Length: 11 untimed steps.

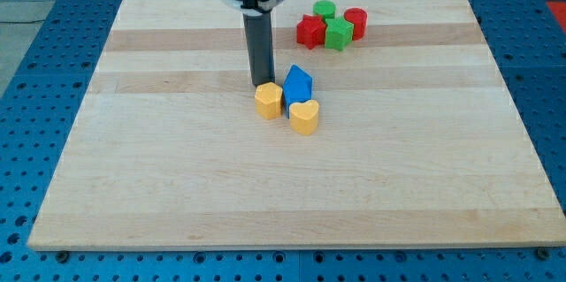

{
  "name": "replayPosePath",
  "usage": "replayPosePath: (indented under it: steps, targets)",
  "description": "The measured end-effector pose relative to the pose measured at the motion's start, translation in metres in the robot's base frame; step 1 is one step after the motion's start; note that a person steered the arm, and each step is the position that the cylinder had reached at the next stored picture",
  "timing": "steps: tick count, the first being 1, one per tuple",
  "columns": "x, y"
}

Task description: Push blue triangle diagonally above blue cube

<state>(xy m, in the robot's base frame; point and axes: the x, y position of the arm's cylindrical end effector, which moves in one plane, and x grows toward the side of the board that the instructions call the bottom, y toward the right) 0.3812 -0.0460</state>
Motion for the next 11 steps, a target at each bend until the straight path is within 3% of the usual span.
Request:
replayPosePath:
  steps: [2, 6, 8, 11]
  targets:
    - [-0.025, 0.025]
    - [0.003, 0.037]
    - [0.004, 0.031]
    - [-0.012, 0.069]
